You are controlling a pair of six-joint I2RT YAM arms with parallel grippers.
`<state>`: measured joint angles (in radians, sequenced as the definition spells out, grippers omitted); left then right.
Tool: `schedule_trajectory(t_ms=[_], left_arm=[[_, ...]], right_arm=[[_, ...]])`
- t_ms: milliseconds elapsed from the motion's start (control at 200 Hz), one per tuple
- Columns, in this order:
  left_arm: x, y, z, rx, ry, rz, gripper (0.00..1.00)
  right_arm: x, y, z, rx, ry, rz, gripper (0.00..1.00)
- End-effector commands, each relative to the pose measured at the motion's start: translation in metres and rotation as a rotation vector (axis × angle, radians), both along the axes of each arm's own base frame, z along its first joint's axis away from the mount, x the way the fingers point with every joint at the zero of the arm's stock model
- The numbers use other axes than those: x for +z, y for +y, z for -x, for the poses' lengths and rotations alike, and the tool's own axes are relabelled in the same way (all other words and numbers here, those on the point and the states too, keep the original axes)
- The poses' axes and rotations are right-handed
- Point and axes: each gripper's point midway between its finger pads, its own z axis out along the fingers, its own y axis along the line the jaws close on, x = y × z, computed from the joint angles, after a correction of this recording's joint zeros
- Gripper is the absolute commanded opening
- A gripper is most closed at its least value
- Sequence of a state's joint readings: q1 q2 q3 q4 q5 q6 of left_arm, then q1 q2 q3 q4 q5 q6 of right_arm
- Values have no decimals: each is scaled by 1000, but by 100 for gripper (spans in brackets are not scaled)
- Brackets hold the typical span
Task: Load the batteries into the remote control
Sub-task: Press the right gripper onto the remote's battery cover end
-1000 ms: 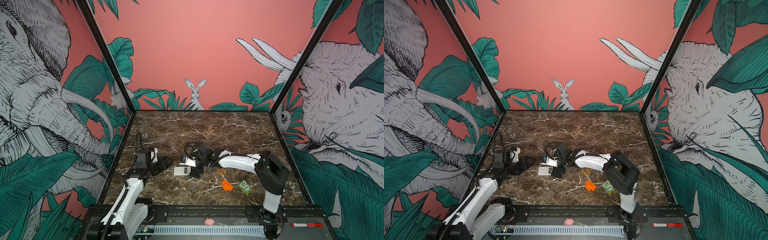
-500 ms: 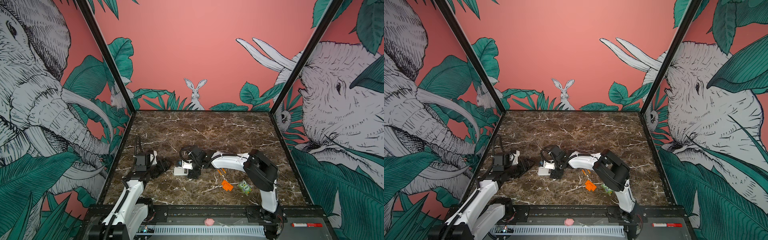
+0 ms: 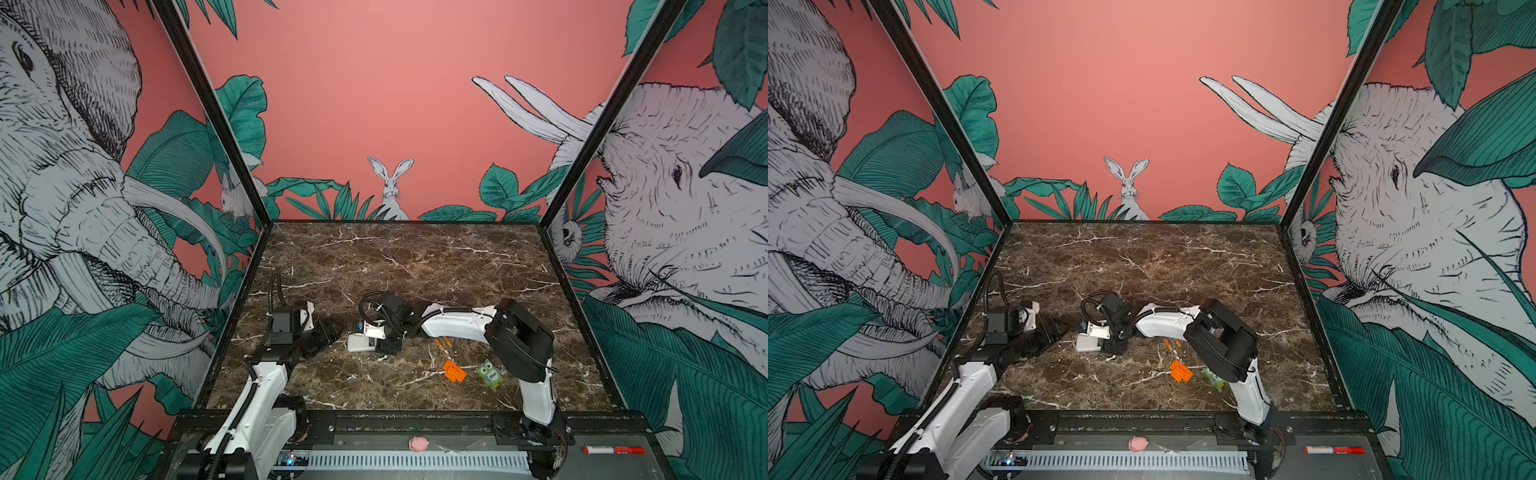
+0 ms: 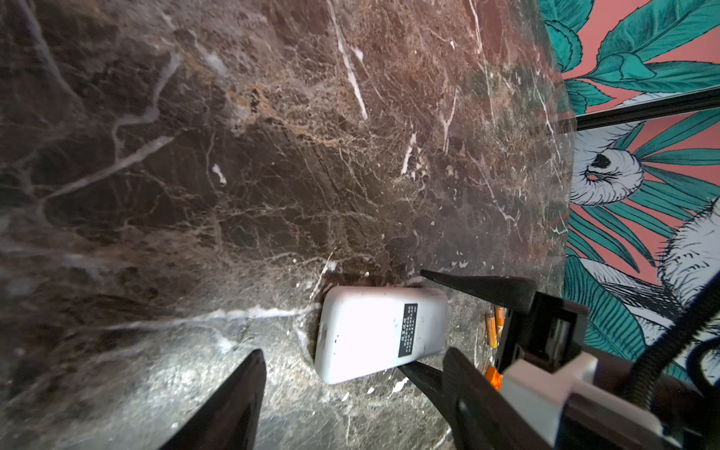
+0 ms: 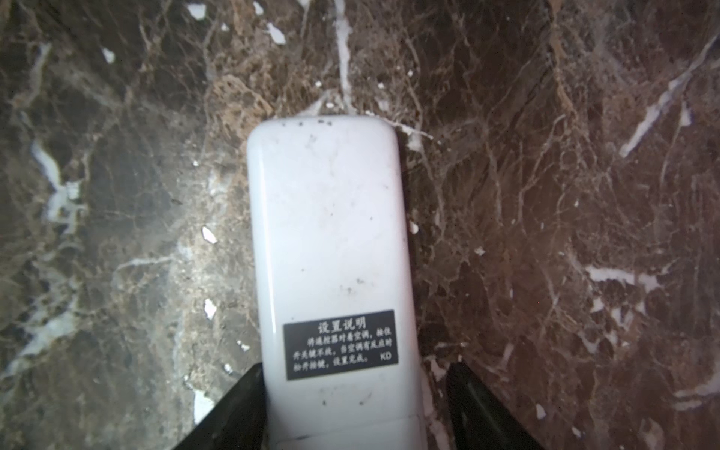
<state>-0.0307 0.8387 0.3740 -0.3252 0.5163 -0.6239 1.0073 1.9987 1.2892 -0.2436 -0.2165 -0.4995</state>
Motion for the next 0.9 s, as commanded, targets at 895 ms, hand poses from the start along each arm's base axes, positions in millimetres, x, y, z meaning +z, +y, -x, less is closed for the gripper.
schedule_trajectory(t_ms=[895], left_arm=[[40,-54,5,-254,-213,112,72]], right_arm=[[33,-31,4,-70,-31,-188,35]])
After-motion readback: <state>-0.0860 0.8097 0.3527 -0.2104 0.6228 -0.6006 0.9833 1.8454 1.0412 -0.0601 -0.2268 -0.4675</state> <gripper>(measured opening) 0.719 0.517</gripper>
